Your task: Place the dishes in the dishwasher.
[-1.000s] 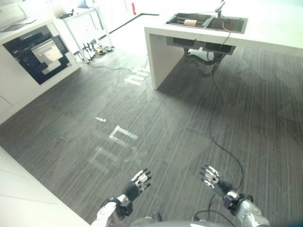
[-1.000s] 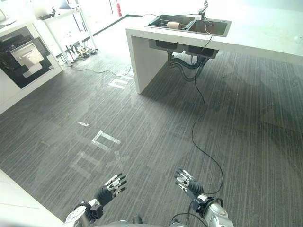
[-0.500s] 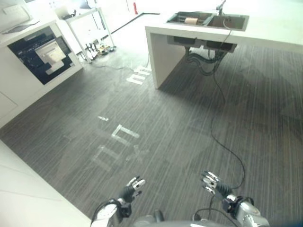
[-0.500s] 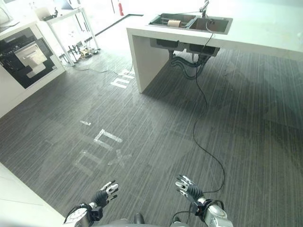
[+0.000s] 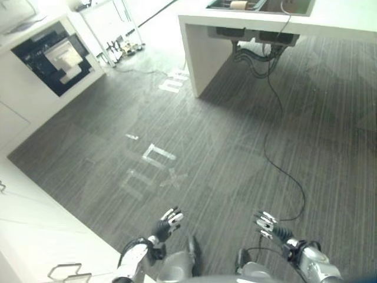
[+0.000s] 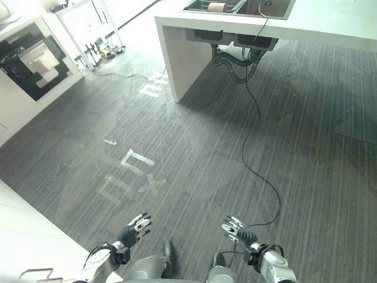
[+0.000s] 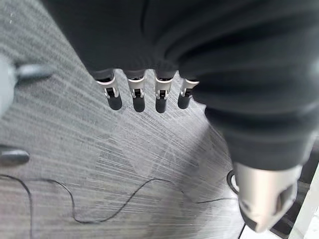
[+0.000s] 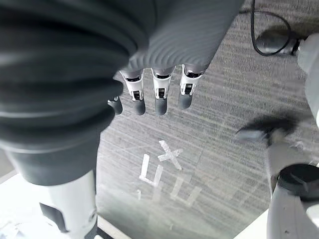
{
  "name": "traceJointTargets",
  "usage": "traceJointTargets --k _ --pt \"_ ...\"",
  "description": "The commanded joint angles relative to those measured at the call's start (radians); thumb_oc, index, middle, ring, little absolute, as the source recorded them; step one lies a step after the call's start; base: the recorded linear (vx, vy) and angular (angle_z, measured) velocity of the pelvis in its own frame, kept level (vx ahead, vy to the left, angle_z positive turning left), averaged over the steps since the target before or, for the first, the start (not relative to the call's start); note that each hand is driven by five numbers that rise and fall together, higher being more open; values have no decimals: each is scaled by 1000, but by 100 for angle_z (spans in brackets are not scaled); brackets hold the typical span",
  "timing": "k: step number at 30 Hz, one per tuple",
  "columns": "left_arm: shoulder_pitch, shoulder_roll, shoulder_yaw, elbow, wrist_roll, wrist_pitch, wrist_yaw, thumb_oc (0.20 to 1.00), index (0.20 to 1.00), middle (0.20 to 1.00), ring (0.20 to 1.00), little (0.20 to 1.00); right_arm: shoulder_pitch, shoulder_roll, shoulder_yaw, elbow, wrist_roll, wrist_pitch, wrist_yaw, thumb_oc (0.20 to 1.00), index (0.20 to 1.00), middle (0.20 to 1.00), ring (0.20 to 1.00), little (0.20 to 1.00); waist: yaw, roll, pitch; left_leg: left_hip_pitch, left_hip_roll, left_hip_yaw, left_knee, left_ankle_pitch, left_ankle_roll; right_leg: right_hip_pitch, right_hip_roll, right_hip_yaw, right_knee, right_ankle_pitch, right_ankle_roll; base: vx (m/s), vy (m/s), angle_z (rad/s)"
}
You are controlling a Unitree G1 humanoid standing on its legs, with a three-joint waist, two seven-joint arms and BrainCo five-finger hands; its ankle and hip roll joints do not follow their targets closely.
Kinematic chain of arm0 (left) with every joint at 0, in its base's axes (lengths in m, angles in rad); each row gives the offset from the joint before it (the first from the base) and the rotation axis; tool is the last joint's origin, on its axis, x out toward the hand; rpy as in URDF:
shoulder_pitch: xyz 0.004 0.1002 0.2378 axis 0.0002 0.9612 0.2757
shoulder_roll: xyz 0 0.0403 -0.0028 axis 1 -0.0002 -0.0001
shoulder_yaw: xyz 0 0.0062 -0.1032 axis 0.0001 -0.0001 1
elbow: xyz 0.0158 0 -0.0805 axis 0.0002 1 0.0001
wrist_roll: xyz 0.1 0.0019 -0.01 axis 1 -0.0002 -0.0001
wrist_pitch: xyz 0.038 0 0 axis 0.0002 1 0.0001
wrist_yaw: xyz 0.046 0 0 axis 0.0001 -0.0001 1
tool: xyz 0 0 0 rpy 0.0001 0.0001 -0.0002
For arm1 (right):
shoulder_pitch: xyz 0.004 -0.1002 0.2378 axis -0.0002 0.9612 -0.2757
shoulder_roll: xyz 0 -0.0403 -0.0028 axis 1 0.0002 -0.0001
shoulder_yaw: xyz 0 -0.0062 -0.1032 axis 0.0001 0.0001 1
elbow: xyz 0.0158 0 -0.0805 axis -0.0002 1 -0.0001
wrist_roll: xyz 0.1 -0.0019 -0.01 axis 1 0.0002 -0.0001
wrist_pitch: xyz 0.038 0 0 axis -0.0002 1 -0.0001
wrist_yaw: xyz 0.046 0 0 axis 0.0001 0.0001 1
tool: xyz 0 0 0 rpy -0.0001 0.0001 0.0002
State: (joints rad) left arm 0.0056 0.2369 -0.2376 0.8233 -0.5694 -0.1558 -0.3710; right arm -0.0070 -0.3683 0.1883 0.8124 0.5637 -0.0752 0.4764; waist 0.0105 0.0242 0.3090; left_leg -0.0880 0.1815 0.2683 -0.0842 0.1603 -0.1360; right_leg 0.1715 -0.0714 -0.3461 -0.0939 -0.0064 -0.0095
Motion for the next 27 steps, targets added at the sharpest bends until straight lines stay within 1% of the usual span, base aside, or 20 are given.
traceJointTargets --k 1,3,5,7,8,9,10,11,12,13,14,16,17,18,19,20,21,23,25,27 --pt "-3 11 4 -101 -15 -34 -13 1000 1000 1000 1000 1000 -22 -17 32 -71 2 -59 -5 1000 1000 1000 1000 1000 12 20 -13 -10 25 47 121 -33 -3 22 -19 -32 136 -149 68 348 302 -3" --pt "7 7 7 -110 0 -31 2 1000 1000 1000 1000 1000 -21 -6 37 -73 8 -61 -8 1000 1000 1000 1000 1000 26 17 -17 0 12 42 120 -54 12 27 -30 -41 174 -175 70 323 324 -17" --pt "22 25 19 -125 21 -28 -13 1000 1000 1000 1000 1000 -7 13 30 -97 4 -73 -10 1000 1000 1000 1000 1000 44 14 -35 25 -33 48 103 -98 59 43 -40 -51 271 -251 72 343 361 -17" --pt "16 44 19 -137 39 -12 -41 1000 1000 1000 1000 1000 -1 27 21 -123 25 -70 -30 1000 1000 1000 1000 1000 48 9 -49 33 -77 47 92 -123 97 29 -46 -42 402 -287 84 294 379 7" --pt "3 61 2 -137 53 -15 -58 1000 1000 1000 1000 1000 -4 40 16 -146 37 -75 -42 1000 1000 1000 1000 1000 37 6 -52 55 -130 43 77 -156 150 -42 -77 -19 658 -211 142 258 457 21" --pt "-1 70 -7 -142 52 -15 -61 1000 1000 1000 1000 1000 -5 45 20 -159 40 -76 -52 1000 1000 1000 1000 1000 32 2 -49 67 -152 41 69 -171 171 -80 -91 -10 750 -162 175 158 339 39" --pt "-1 70 -7 -142 52 -15 -61 1000 1000 1000 1000 1000 -5 45 20 -159 40 -76 -52 1000 1000 1000 1000 1000 33 1 -50 67 -153 42 69 -171 172 -82 -93 -8 753 -163 177 103 249 33" --pt "-9 80 -23 -152 47 -14 -36 1000 1000 1000 1000 1000 -13 49 29 -168 40 -78 -61 1000 1000 1000 1000 1000 27 5 -45 97 -170 48 50 -188 193 -151 -119 -5 868 -104 206 65 171 45" --pt "-11 82 -26 -154 44 -14 -28 1000 1000 1000 1000 1000 -16 48 31 -170 42 -76 -62 1000 1000 1000 1000 1000 24 6 -43 103 -172 50 47 -191 195 -163 -116 -5 868 -107 207 118 199 38" --pt "-19 88 -35 -164 27 -12 -11 1000 1000 1000 1000 1000 -28 46 43 -177 50 -73 -72 1000 1000 1000 1000 1000 8 5 -32 125 -180 45 38 -198 190 -197 -72 -3 809 -129 194 39 36 20" --pt "-26 91 -36 -170 17 -7 -10 1000 1000 1000 1000 1000 -33 44 46 -183 52 -69 -78 1000 1000 1000 1000 1000 0 18 -25 120 -162 48 47 -188 183 -210 -32 -16 747 -121 161 75 17 6" --pt "-38 92 -35 -184 13 10 -14 1000 1000 1000 1000 1000 -31 36 40 -197 52 -68 -87 1000 1000 1000 1000 1000 -14 18 -15 143 -166 30 48 -194 163 -217 -24 -36 596 -129 130 142 -26 2" --pt "-42 91 -30 -184 21 22 -20 1000 1000 1000 1000 1000 -29 28 33 -200 62 -66 -85 1000 1000 1000 1000 1000 -23 10 -7 170 -170 21 43 -204 150 -228 -50 -62 439 -101 123 273 -38 1" --pt "-41 91 -30 -181 23 24 -22 1000 1000 1000 1000 1000 -27 26 31 -200 64 -65 -84 1000 1000 1000 1000 1000 -28 5 -7 195 -177 9 35 -226 145 -234 -65 -53 407 -105 139 451 -76 -12" --pt "-32 88 -33 -166 38 26 -35 1000 1000 1000 1000 1000 -22 25 21 -197 59 -73 -69 1000 1000 1000 1000 1000 -49 -10 -5 242 -193 7 39 -282 153 -300 -134 -52 291 25 189 486 -73 -16" --pt "-25 86 -39 -159 49 23 -40 1000 1000 1000 1000 1000 -17 30 17 -196 54 -77 -64 1000 1000 1000 1000 1000 -58 -18 -7 265 -202 4 42 -314 160 -332 -168 -48 262 82 212 398 -54 -9" --pt "-23 85 -40 -157 50 22 -41 1000 1000 1000 1000 1000 -15 30 16 -195 54 -77 -63 1000 1000 1000 1000 1000 -58 -14 -6 272 -202 3 44 -324 163 -330 -169 -46 262 84 219 272 -43 5" --pt "-9 80 -48 -150 62 16 -46 1000 1000 1000 1000 1000 -6 38 4 -200 46 -73 -61 1000 1000 1000 1000 1000 -63 -18 -8 298 -209 4 57 -364 172 -358 -207 -55 247 139 238 377 -72 11" --pt "3 75 -49 -144 74 15 -39 1000 1000 1000 1000 1000 4 42 -7 -210 33 -46 -47 1000 1000 1000 1000 1000 -53 -22 -19 305 -227 19 126 -405 188 -337 -232 -125 264 141 226 619 -210 -1" --pt "1 77 -50 -143 79 16 -40 1000 1000 1000 1000 1000 5 42 -6 -204 34 -46 -46 1000 1000 1000 1000 1000 -55 -25 -23 302 -231 13 162 -429 194 -335 -231 -122 266 136 220 319 -151 -12"
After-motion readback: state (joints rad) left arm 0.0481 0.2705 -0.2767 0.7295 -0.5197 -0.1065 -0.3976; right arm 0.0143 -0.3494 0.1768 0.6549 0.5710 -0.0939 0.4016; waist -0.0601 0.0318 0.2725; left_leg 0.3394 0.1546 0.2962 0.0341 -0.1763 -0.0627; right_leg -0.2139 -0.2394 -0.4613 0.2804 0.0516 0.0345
